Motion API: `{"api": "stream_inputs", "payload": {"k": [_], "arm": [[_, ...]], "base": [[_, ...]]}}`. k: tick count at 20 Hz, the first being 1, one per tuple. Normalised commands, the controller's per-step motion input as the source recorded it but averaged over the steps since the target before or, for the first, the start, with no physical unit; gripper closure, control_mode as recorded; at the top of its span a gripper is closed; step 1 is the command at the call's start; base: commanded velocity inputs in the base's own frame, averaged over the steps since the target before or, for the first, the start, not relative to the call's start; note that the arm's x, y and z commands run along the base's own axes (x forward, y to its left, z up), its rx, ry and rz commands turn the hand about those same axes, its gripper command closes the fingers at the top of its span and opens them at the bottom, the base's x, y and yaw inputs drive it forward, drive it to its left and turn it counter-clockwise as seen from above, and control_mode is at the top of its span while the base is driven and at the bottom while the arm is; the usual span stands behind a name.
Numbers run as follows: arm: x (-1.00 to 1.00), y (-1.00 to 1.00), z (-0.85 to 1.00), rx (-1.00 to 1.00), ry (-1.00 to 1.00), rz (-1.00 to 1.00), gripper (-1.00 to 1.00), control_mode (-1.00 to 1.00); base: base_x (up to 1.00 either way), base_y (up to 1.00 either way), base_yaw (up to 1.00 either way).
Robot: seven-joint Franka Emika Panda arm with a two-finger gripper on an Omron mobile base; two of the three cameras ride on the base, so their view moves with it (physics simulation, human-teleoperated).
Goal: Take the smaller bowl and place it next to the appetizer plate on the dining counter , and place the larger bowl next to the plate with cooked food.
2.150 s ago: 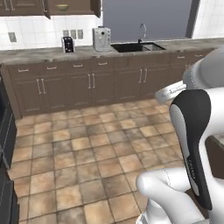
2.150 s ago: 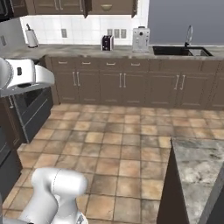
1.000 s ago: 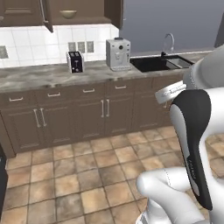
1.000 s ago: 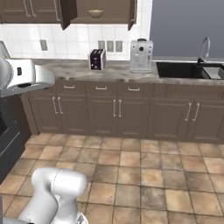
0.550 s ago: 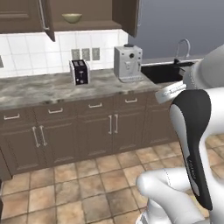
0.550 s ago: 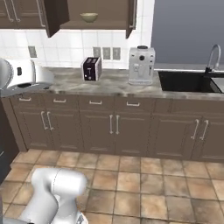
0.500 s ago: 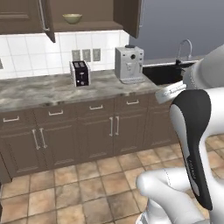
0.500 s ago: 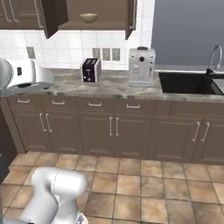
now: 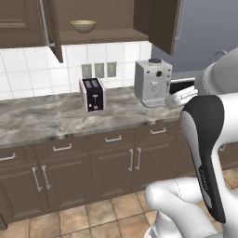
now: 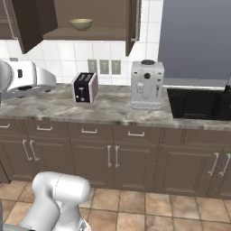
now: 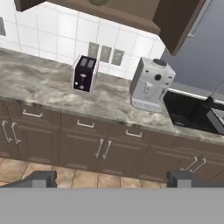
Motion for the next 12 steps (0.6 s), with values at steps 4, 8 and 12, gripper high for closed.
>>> {"api": "stream_inputs", "payload": {"k": [4, 8, 12], "arm": [[0.0, 0.0, 0.0, 0.0, 0.0, 0.0, -1.0, 1.0], [0.0, 0.0, 0.0, 0.0, 0.0, 0.0, -1.0, 1.0], [0.0, 0.0, 0.0, 0.0, 0.0, 0.0, -1.0, 1.0]], "base": [[1.0, 0.29, 0.0], [0.94, 0.32, 0.0], [0.59, 0.53, 0.0]]}}
